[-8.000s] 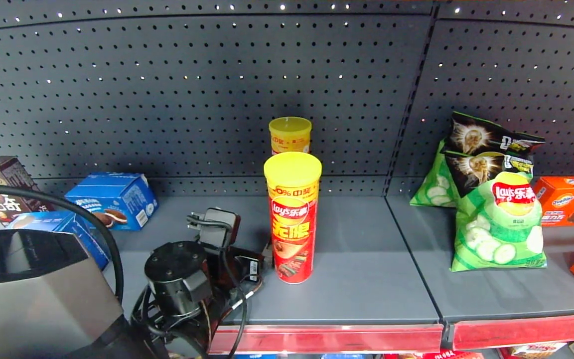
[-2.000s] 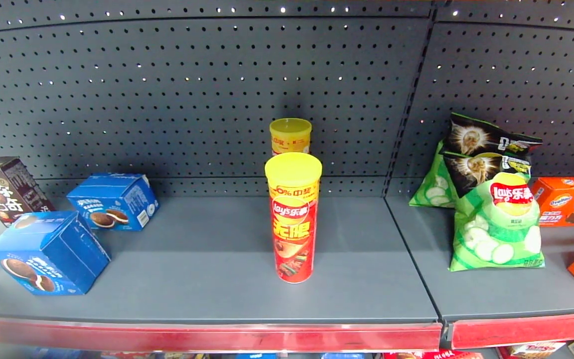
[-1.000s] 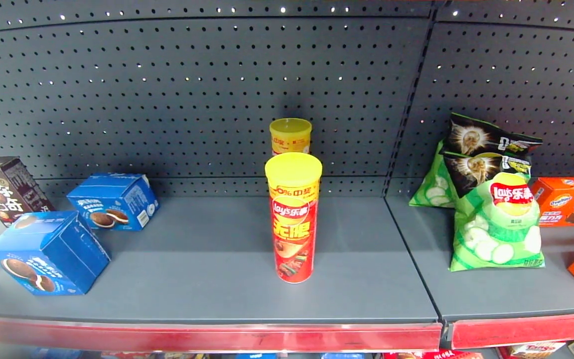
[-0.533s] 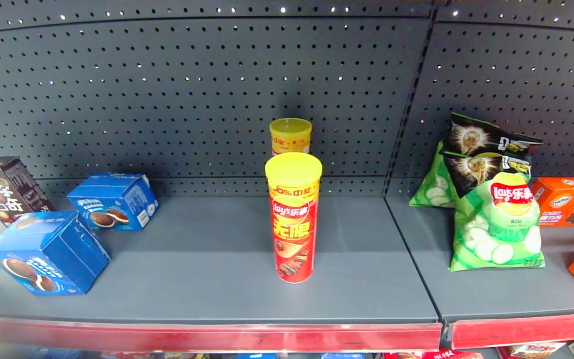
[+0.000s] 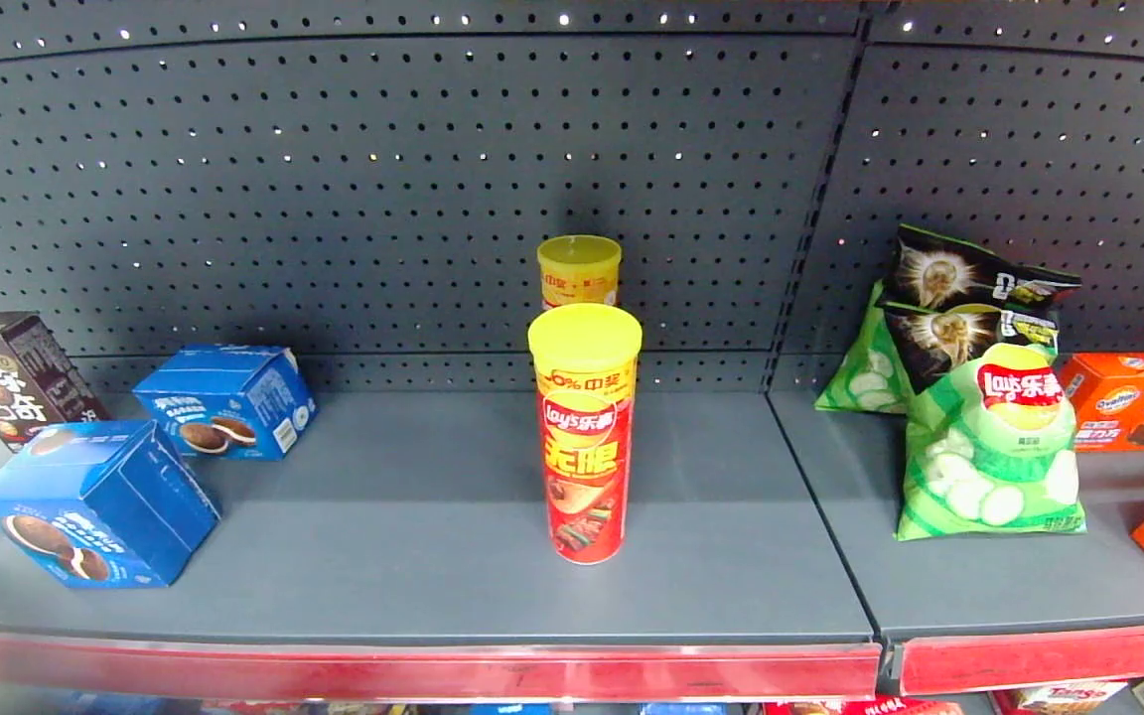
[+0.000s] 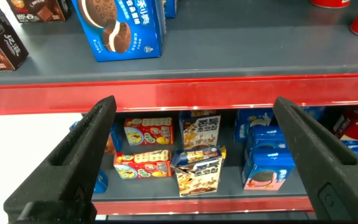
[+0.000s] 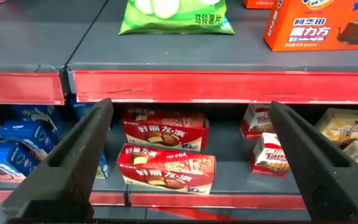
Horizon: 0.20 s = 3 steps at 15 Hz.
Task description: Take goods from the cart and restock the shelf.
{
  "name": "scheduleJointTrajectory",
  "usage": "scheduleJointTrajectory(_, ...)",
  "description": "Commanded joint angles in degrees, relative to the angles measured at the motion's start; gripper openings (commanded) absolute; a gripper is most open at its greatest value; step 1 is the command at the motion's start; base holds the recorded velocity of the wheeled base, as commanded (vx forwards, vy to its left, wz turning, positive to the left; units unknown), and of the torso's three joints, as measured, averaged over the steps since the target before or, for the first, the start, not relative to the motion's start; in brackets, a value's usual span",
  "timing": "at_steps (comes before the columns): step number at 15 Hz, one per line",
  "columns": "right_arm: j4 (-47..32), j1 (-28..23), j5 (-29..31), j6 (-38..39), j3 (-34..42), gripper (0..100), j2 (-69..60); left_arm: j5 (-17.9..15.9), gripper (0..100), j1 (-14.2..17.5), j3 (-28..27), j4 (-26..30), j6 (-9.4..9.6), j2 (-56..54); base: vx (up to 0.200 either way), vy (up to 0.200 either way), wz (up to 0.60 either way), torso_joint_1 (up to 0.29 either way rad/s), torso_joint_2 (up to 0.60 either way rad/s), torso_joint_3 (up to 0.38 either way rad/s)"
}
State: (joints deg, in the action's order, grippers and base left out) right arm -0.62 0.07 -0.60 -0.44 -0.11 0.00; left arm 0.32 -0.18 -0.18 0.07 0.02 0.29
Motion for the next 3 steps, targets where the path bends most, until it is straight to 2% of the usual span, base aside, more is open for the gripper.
scheduleJointTrajectory(1, 0.0, 0.0, 0.0, 0.0, 0.0, 100, 0.0, 0.0, 100, 0.0, 0.0, 0.0, 0.06, 0.0, 0.000, 0.000, 0.00, 0.000, 0.00, 0.000)
scheduleJointTrajectory(3, 0.0, 0.0, 0.1, 0.1, 0.0, 100, 0.0, -0.1, 100, 0.0, 0.0, 0.0, 0.06, 0.0, 0.000, 0.000, 0.00, 0.000, 0.00, 0.000)
